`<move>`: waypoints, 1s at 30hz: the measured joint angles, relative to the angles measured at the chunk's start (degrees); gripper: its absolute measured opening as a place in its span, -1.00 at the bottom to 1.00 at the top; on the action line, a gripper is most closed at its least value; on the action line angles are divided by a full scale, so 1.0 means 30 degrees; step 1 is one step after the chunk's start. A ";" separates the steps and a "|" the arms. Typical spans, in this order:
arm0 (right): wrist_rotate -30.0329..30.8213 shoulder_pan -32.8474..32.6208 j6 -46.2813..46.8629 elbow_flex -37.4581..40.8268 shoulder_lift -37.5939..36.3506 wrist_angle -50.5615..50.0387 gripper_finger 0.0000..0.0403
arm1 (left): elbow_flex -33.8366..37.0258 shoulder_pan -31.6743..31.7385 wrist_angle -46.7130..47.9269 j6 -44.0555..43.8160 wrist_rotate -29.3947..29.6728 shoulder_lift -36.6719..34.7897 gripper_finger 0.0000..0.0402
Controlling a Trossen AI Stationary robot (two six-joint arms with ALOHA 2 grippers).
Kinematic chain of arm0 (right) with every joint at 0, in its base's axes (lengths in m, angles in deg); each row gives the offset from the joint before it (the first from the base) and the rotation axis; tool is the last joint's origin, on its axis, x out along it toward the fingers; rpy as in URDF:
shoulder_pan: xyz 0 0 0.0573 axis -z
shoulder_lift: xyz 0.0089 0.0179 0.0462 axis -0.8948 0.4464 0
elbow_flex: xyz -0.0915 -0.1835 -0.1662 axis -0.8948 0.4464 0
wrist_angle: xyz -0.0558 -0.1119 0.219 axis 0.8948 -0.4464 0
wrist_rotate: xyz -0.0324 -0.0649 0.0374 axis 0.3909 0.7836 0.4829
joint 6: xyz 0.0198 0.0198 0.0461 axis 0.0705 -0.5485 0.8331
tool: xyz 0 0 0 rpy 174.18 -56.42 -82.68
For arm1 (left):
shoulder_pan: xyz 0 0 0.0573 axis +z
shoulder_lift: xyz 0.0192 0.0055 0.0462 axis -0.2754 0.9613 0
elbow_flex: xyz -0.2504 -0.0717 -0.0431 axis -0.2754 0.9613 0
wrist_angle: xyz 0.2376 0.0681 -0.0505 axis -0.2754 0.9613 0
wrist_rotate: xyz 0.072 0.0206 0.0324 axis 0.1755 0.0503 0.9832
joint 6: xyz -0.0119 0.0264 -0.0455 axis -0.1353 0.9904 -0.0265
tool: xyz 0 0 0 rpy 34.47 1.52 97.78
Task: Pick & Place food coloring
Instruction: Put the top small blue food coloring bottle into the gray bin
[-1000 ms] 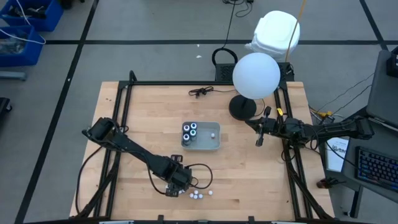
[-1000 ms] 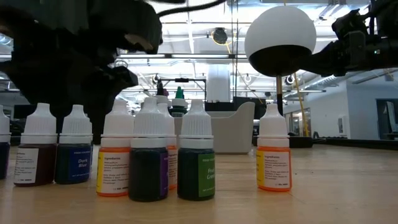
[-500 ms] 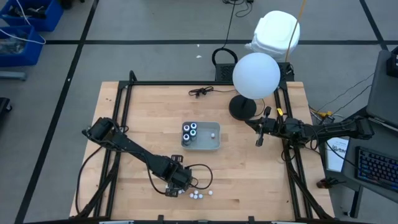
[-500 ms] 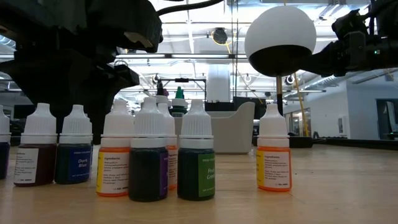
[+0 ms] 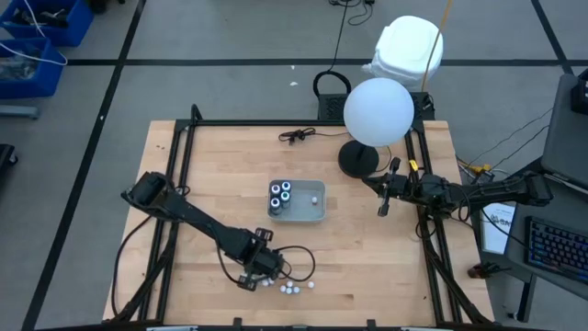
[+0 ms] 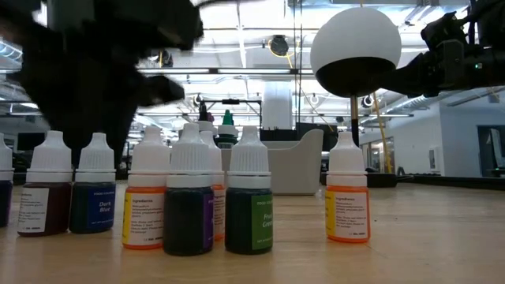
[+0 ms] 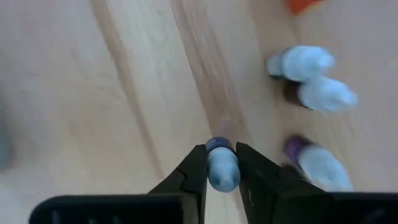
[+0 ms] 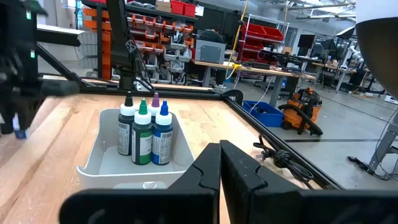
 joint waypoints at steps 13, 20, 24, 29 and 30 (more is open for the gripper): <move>-0.0003 0.0006 0.0007 -0.0003 0.0001 -0.0007 -1.00 | 0.2008 0.0931 -0.0907 0.4949 0.1906 -0.9751 -0.66; -0.0004 0.0003 0.0007 -0.0007 0.0007 -0.0099 -1.00 | 1.0741 0.2618 -0.7206 0.3886 0.1014 -1.7778 -0.64; 0.0000 0.0004 0.0007 -0.0004 0.0000 -0.0095 -1.00 | 1.5742 0.3398 -1.1098 0.2063 0.0915 -2.1615 -0.64; 0.0000 0.0003 0.0007 -0.0005 0.0005 -0.0080 -1.00 | 2.0480 0.3576 -1.6141 0.1418 0.0325 -2.4552 -0.63; -0.0003 0.0001 0.0023 -0.0003 0.0000 -0.0080 -1.00 | 2.1117 0.3580 -1.6650 0.1418 0.0325 -2.4922 -0.63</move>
